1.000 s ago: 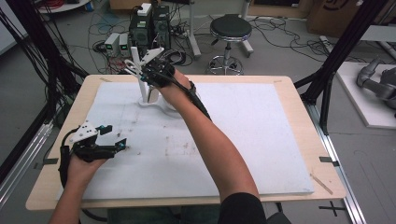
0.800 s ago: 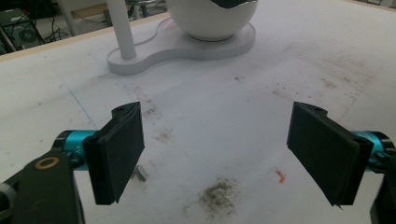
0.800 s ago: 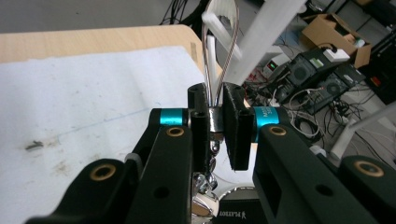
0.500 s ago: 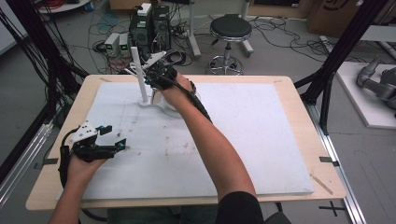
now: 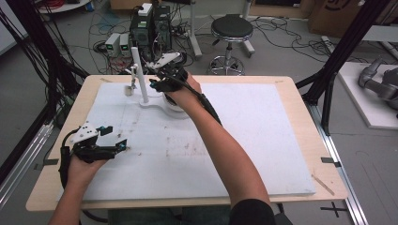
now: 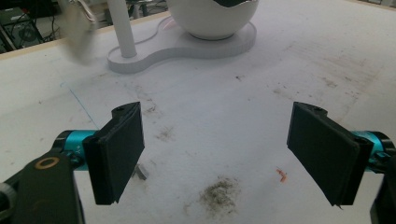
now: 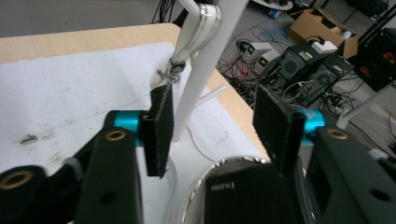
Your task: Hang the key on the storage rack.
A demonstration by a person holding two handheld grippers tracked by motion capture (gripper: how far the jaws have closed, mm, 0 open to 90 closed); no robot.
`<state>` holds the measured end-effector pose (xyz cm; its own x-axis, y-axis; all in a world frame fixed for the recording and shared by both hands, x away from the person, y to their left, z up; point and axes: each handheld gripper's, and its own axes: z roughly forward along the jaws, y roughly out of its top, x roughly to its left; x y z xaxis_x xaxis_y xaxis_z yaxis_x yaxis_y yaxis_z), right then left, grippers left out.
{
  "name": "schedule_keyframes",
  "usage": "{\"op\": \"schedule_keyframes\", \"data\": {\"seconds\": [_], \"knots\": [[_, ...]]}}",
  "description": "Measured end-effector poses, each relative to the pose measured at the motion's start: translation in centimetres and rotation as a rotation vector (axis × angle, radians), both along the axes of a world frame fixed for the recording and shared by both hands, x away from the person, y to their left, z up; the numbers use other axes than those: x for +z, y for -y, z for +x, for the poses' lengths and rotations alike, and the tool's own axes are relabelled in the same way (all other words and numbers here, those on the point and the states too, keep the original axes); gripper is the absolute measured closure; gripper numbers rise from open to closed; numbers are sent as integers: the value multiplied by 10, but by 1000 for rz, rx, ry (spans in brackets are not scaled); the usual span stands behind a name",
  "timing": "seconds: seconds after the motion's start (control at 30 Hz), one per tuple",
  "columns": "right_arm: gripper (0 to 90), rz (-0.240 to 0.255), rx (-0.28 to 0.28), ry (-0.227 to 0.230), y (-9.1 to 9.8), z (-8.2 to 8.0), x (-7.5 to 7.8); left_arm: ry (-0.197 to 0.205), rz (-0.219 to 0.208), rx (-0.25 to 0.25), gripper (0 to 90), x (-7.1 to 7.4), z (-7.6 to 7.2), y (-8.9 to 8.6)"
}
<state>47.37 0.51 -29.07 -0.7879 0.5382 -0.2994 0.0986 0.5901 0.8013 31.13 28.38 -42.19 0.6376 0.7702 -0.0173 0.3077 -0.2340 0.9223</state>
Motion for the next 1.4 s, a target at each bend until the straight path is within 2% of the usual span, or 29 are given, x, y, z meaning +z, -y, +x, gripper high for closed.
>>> {"op": "schedule_keyframes", "data": {"seconds": [0.2,0.33,0.5,0.53,0.6,0.63,0.73,0.8,0.87,0.93,1.0,1.07,1.13,1.4], "knots": [[438,27,-11,0,31,-11,1,0,0,-3,188,0,0,2],[396,36,-27,-16,57,-21,-2,4,-2,-8,189,0,-2,2],[324,28,-58,-140,83,-26,1,-1,-4,0,188,-1,-2,1],[327,38,-59,-132,89,-29,0,1,-1,1,189,-1,-2,1],[339,68,-65,-48,100,-39,-4,1,1,1,188,0,-2,1],[337,69,-69,-41,105,-41,-5,1,2,1,188,0,-2,1],[334,94,-83,-56,121,-47,-12,-4,4,-1,189,-1,-2,2],[317,84,-101,-80,131,-50,-17,-8,9,-3,189,-2,-1,2],[316,107,-112,-76,142,-54,-24,-7,7,-4,188,-2,-1,4],[305,109,-133,-102,153,-55,-29,-7,10,-6,188,-2,-1,4],[303,139,-149,-97,164,-59,-34,-6,10,-6,188,-2,-1,5],[290,146,-161,-112,174,-61,-38,-6,10,-6,188,-2,-1,5],[289,165,-169,-104,183,-64,-41,-7,11,-5,188,-3,-1,5],[246,214,-212,-139,213,-79,-58,-4,10,-7,188,-2,-1,6]]}}
